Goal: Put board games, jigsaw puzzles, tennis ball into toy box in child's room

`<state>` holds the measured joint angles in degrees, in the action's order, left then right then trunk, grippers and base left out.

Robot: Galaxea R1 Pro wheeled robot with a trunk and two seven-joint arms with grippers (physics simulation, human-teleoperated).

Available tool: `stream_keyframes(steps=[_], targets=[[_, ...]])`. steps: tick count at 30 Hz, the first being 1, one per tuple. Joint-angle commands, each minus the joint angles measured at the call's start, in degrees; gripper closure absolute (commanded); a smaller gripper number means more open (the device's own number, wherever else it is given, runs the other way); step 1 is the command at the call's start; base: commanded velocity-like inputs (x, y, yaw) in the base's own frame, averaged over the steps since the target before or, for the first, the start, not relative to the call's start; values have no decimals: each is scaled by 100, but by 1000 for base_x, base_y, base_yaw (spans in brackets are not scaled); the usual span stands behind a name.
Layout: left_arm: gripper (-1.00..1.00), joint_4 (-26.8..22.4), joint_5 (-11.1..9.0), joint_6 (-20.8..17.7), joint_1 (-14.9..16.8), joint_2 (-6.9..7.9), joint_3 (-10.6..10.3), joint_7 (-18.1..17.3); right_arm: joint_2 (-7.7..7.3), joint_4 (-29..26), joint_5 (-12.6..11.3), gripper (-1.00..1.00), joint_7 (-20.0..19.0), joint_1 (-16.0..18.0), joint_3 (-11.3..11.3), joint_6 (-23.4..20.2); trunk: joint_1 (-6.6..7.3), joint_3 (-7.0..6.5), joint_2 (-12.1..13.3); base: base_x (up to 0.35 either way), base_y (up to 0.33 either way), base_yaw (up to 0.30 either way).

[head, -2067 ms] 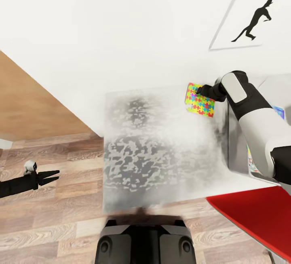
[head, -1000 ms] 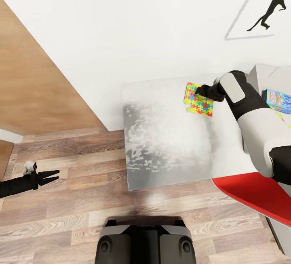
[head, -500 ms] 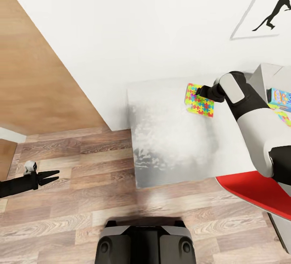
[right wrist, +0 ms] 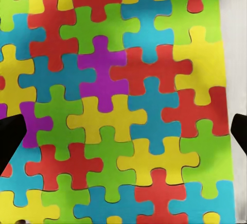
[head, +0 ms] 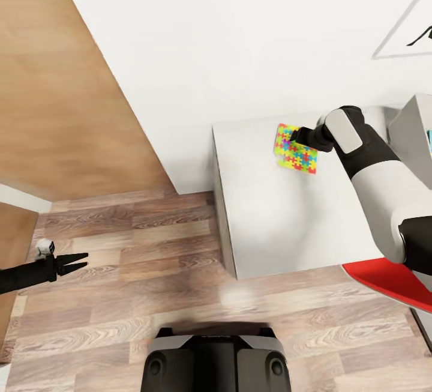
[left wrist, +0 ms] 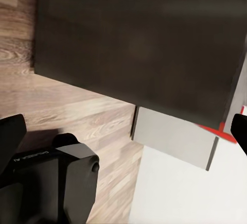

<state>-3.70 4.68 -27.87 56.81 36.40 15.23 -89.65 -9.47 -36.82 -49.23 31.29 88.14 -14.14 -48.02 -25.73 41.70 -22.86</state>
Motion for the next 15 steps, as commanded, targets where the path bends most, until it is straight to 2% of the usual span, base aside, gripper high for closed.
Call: stream_keyframes(steps=[1,15], targets=[[-100,1,51,-61,5,-1,33,-26,-3,497,-254,-100,43,1,-42,31,-6,8,-6,0,283,0],[-100,1,51,-67,5,-1,33,-26,6,492,-254,-100,44,1,-40,34,-6,8,-6,-2,260,0]])
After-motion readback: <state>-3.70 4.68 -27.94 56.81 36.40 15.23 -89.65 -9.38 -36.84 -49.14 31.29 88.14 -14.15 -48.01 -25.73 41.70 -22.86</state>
